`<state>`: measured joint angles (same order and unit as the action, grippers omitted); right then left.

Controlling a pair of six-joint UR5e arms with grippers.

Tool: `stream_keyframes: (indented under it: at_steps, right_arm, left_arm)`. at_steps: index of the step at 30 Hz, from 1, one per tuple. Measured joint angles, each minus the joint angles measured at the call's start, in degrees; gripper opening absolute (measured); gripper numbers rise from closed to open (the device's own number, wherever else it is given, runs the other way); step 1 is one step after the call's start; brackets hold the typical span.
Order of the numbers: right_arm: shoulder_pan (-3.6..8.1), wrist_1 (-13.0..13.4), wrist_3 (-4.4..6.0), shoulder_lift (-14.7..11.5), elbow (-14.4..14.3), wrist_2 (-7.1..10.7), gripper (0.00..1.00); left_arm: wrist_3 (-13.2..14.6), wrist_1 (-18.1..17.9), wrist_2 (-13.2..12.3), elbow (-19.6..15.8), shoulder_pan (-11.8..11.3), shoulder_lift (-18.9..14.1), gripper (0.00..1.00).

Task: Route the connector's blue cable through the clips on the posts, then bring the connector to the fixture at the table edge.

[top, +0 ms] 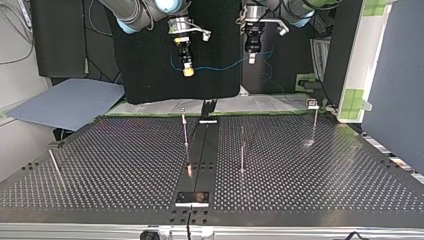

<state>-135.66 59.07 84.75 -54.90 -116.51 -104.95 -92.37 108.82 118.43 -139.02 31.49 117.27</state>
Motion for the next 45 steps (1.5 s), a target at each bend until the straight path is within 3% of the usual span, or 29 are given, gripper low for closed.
stream_keyframes:
  at_steps: [5,8,15,24,30,40,45]
  right_arm:
    - [0.3,-0.39,0.38,0.4,0.37,-0.39,0.0]
    - [0.19,-1.49,1.49,1.15,1.49,-1.49,0.0]
    - [-0.17,-4.68,4.68,-1.11,4.47,-4.37,0.0]
    - [0.2,-9.16,8.89,-5.55,6.88,-4.1,0.0]
    - [0.39,-12.11,9.45,-8.51,9.11,-3.54,0.0]
    - [0.89,-16.72,9.36,-13.04,13.08,-1.1,0.0]
    - [1.44,-19.03,9.42,-13.99,14.54,-0.88,0.0]
  left_arm:
    - [-0.59,-0.59,0.06,-0.23,-0.46,-0.1,0.0]
    - [-1.98,-1.39,0.57,0.09,-0.53,-1.25,0.0]
    - [-4.21,0.72,1.61,0.27,-1.2,-4.31,0.0]
    - [-4.34,4.9,4.11,0.51,-2.56,-8.58,0.0]
    - [-4.11,7.26,3.57,2.44,-3.46,-11.33,0.0]
    - [-2.96,12.62,3.23,7.79,-5.23,-16.76,0.0]
    - [-2.1,15.1,3.08,10.14,-6.3,-19.19,0.0]
